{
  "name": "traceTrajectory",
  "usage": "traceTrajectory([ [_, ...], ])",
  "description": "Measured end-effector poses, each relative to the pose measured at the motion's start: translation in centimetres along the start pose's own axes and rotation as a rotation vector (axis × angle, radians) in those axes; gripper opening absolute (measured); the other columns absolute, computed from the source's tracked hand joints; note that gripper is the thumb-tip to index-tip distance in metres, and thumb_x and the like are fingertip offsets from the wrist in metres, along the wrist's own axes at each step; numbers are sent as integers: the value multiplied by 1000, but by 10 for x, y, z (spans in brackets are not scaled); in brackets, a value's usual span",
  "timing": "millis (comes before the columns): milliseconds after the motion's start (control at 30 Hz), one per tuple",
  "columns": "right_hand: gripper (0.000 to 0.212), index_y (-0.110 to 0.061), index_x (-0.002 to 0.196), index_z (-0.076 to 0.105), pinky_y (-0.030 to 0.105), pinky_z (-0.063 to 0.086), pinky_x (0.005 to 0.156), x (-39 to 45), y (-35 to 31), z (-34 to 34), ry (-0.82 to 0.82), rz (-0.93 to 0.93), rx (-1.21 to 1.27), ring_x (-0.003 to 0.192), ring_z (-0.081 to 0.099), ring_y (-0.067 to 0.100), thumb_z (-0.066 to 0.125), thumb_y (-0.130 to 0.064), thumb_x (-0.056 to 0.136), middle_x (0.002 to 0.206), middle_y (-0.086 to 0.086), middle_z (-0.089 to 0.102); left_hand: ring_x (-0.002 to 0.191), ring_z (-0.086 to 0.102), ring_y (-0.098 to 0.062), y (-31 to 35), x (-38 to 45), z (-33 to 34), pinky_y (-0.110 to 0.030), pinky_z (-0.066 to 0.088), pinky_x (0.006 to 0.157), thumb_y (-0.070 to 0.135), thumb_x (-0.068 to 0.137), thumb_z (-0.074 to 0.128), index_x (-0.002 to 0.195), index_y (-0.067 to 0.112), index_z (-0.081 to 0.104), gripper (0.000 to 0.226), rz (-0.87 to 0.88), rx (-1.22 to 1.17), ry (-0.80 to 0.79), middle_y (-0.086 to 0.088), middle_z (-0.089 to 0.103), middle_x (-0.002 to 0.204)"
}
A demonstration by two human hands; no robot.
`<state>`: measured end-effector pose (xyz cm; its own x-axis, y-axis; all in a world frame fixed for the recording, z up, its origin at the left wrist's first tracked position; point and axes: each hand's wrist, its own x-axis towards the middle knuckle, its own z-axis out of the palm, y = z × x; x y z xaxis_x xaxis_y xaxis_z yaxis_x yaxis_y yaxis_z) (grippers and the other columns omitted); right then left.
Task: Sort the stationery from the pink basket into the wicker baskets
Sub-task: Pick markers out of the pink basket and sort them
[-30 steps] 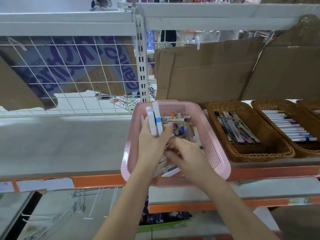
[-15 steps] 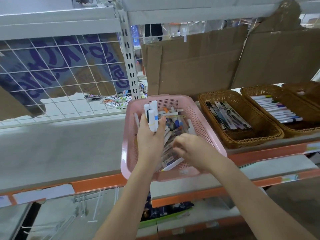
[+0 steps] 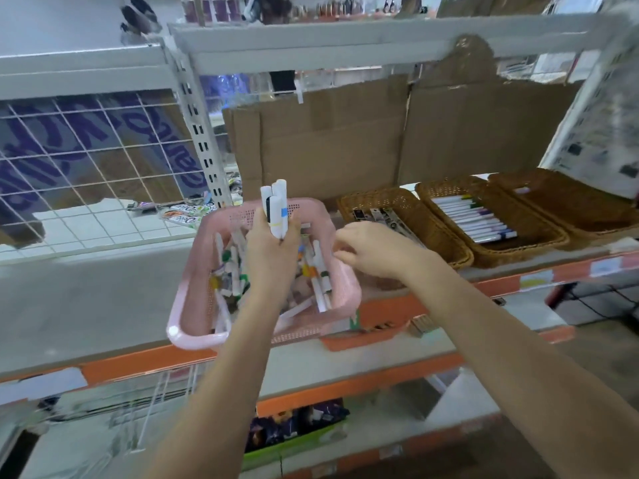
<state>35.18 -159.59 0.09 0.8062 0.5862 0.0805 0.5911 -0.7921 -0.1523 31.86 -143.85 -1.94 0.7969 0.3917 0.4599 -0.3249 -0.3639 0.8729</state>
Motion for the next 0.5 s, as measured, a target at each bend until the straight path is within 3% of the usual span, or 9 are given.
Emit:
traceTrajectory([
  [133, 20, -15, 106, 62, 30, 44, 82, -32, 56, -24, 38, 38, -15, 98, 55, 18, 48, -25, 97, 109, 2, 62, 50, 40, 5, 24, -15, 47, -11, 33, 48, 18, 93, 55, 75, 29, 39, 26, -6, -33, 24, 8, 42, 64],
  [233, 16, -16, 103, 61, 28, 40, 72, -55, 98, -37, 56, 74, -34, 91, 54, 15, 47, -23, 96, 105, 2, 62, 53, 41, 5, 45, -27, 87, -10, 35, 51, 28, 94, 55, 77, 30, 40, 23, 17, -56, 27, 8, 44, 68],
  [367, 19, -13, 108, 61, 24, 38, 73, -81, 151, -50, 66, 117, -12, 89, 51, 12, 48, -23, 97, 110, 3, 62, 53, 43, 8, 64, -40, 138, -6, 35, 52, 29, 94, 55, 86, 25, 45, 14, 33, -96, 11, 10, 41, 66],
  [500, 15, -17, 102, 60, 30, 48, 76, -97, 200, -56, 67, 194, -5, 92, 60, 17, 48, -25, 97, 109, 2, 63, 52, 44, 8, 72, -41, 187, -6, 35, 51, 30, 94, 56, 81, 30, 43, 19, -17, -126, -38, 11, 43, 66],
])
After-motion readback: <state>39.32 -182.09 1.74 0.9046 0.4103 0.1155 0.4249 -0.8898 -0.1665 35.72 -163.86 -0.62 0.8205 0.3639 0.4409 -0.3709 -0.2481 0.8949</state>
